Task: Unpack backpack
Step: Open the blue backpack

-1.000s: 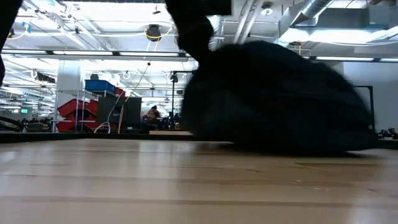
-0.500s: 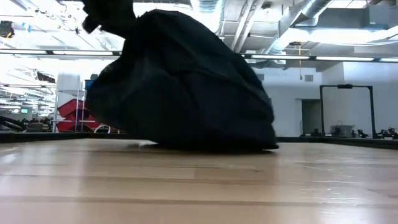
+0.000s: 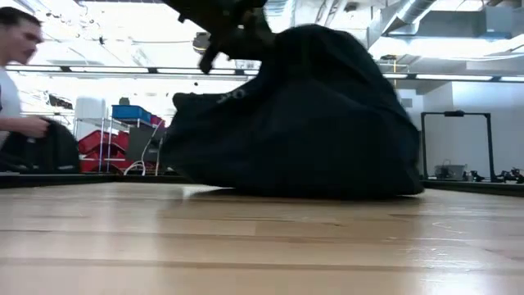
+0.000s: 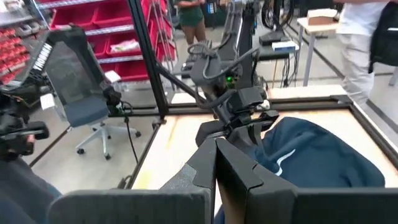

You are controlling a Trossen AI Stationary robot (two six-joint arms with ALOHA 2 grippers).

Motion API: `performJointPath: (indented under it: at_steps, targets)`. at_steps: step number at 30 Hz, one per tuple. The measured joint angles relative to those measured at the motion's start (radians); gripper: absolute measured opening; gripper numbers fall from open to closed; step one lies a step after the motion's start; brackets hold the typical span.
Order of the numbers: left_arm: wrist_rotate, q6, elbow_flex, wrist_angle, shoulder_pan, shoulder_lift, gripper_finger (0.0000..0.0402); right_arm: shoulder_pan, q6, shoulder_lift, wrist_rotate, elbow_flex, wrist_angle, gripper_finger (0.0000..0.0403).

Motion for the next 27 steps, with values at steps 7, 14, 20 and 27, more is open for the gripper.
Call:
performJointPath:
  at_steps: [7, 14, 20, 27]
  targets:
    - [0.140, 0.112, 0.055, -0.089, 0.023, 0.000, 0.0106, 0.013, 0.128, 0.059, 0.000, 0.000, -0.034, 0.0000]
    - [0.139, 0.200, 0.055, -0.295, 0.013, -0.109, 0.0181, 0.015, 0.146, 0.127, -0.001, 0.000, -0.071, 0.0026]
    - [0.254, 0.175, 0.055, -0.593, -0.012, -0.218, 0.0227, 0.042, 0.145, 0.196, -0.001, 0.000, -0.101, 0.0100]
    - [0.347, 0.077, 0.055, -0.672, -0.073, -0.243, 0.0236, 0.079, 0.097, 0.319, 0.007, 0.000, -0.251, 0.0183]
